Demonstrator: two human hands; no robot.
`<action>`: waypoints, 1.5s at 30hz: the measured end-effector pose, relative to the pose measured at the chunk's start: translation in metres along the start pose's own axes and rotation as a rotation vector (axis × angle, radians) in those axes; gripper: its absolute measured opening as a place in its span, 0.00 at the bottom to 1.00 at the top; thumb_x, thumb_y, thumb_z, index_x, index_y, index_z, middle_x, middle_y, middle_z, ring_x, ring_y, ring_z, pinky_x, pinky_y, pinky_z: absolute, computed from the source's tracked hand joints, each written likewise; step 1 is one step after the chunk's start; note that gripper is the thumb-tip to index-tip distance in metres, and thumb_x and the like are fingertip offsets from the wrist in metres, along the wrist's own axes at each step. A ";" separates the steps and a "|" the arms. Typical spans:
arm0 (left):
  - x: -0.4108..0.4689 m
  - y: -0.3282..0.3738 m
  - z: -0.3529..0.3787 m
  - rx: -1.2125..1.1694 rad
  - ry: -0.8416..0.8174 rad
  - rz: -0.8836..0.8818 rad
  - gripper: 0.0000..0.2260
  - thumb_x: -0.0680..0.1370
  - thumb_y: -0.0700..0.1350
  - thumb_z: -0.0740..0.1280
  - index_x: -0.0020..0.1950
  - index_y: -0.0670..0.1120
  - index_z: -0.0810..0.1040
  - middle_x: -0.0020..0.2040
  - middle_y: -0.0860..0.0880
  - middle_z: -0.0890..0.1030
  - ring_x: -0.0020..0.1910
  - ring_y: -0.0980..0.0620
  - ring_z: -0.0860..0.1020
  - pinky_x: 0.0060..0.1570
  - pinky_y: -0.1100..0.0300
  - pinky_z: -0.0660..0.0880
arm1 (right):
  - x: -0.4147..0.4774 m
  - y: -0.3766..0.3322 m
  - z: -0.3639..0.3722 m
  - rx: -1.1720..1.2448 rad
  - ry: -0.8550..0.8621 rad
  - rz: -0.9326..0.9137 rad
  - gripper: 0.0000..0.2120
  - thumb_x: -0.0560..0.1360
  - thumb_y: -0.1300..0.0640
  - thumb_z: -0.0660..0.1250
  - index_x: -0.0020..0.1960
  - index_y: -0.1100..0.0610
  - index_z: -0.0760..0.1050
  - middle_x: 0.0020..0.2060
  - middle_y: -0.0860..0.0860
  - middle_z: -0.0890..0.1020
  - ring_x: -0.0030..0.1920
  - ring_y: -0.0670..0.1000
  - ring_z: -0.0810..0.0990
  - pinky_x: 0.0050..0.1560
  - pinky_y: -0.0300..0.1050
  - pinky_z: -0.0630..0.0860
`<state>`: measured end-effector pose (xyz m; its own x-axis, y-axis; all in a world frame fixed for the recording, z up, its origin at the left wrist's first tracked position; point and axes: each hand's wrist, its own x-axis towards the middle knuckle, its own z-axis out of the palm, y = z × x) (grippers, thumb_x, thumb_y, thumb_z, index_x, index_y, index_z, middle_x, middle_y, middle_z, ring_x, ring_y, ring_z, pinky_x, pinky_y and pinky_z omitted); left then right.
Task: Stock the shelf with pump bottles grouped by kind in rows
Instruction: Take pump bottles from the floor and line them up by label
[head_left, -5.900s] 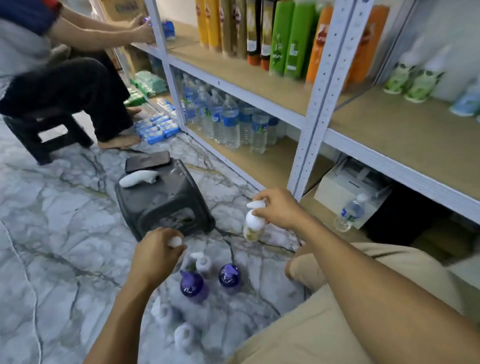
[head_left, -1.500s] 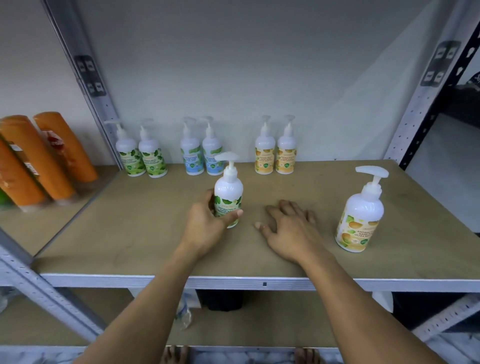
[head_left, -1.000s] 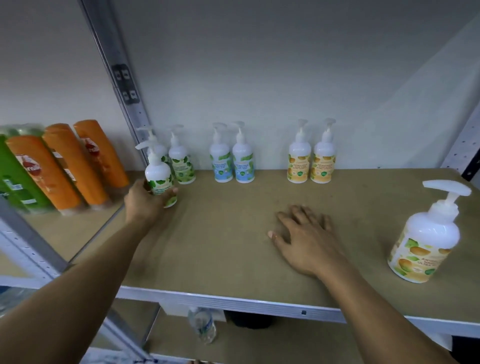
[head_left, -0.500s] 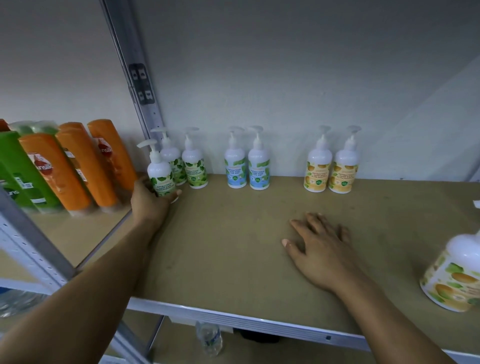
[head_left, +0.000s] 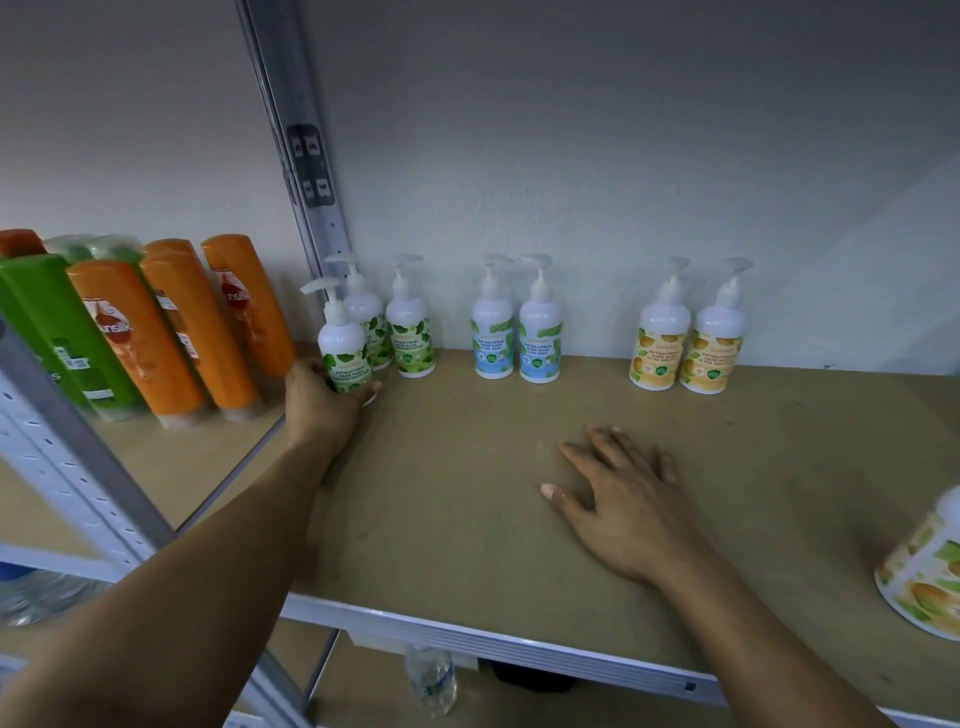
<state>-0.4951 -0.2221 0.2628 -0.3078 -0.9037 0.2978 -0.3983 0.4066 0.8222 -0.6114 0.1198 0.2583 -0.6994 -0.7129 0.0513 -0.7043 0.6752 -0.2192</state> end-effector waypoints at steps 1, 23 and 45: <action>0.002 -0.002 0.000 -0.006 -0.003 -0.001 0.31 0.64 0.55 0.82 0.60 0.47 0.71 0.57 0.48 0.76 0.55 0.48 0.77 0.52 0.49 0.78 | 0.000 -0.001 0.000 -0.001 -0.002 0.000 0.34 0.77 0.28 0.46 0.79 0.40 0.55 0.81 0.47 0.51 0.81 0.49 0.45 0.78 0.62 0.44; -0.001 -0.002 0.003 -0.008 -0.002 -0.010 0.28 0.68 0.53 0.80 0.59 0.47 0.69 0.58 0.46 0.76 0.57 0.46 0.76 0.56 0.47 0.77 | 0.001 -0.001 0.000 -0.020 -0.008 0.011 0.33 0.78 0.28 0.45 0.79 0.40 0.54 0.81 0.46 0.51 0.81 0.49 0.45 0.78 0.62 0.44; 0.002 0.004 0.000 -0.063 0.051 -0.066 0.28 0.71 0.47 0.79 0.67 0.43 0.74 0.62 0.45 0.80 0.60 0.45 0.78 0.54 0.54 0.75 | -0.001 -0.003 -0.003 -0.033 -0.025 0.015 0.34 0.76 0.28 0.43 0.79 0.39 0.54 0.81 0.45 0.50 0.81 0.48 0.45 0.78 0.60 0.44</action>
<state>-0.4974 -0.2220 0.2661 -0.2374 -0.9347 0.2647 -0.3608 0.3378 0.8693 -0.6090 0.1187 0.2622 -0.7070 -0.7068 0.0238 -0.6976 0.6915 -0.1875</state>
